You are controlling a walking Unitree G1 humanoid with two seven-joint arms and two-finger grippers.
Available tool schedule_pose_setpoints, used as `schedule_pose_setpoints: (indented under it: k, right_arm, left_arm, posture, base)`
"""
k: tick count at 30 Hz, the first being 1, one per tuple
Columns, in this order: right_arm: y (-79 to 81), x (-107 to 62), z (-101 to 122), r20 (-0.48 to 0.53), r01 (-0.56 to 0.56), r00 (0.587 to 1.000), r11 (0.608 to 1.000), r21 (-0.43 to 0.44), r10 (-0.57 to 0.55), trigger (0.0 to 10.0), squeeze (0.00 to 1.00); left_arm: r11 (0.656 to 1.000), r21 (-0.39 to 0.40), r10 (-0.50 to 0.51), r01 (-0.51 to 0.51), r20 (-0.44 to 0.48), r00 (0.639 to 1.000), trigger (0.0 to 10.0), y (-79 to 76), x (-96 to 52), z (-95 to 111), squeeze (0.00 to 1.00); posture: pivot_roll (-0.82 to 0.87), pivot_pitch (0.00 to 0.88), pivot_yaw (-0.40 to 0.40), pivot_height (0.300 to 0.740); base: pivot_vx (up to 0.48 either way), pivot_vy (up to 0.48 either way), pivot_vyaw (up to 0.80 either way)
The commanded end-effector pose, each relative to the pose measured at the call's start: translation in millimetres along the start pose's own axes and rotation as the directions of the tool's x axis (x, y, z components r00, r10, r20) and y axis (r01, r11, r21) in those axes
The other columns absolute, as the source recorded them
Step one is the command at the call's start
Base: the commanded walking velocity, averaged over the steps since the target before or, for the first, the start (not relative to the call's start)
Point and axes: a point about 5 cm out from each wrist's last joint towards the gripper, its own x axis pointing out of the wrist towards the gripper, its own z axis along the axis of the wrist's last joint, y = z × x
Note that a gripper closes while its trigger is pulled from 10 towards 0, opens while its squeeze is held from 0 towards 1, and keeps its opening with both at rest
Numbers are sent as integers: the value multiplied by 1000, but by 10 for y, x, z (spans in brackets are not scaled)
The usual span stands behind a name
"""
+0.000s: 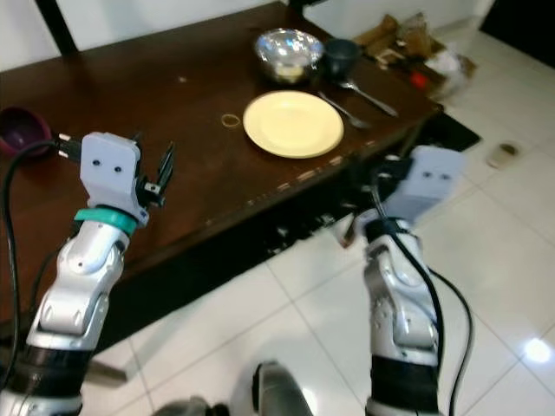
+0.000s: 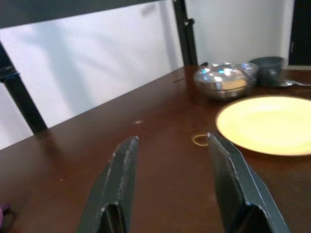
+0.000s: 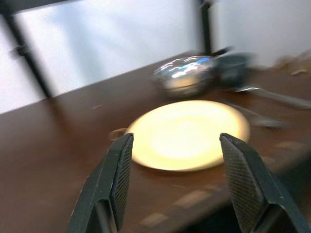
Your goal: Setting the table
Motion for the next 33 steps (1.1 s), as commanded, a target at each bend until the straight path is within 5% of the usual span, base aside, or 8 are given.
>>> schedule_pose_setpoints:
  k: [1,10,21,33]
  right_arm:
    - [47,-17,25,2,-43,999,999,26,43,10000,0]
    - [174,-52,36,-18,-182,983,978,99,185,10000,0]
    - [-151,4,43,-3,60,998,995,83,-60,10000,0]
    - [-170,-53,5,-19,82,997,994,78,-81,10000,0]
  left_arm:
    - [999,27,27,-27,-1,1000,10000,69,-30,-8,0]
    - [997,57,49,-52,52,997,10000,55,15,93,0]
    - [999,33,-16,13,74,997,10000,-85,184,143,0]
    - [997,52,-59,55,81,995,10000,-142,168,157,0]
  posture:
    - [-92,0,42,740]
    - [-96,0,37,740]
    - [-107,0,40,740]
    - [-112,0,47,740]
  base:
    - [480,0,788]
    - [480,0,781]
    - [464,0,0]
    - [0,0,0]
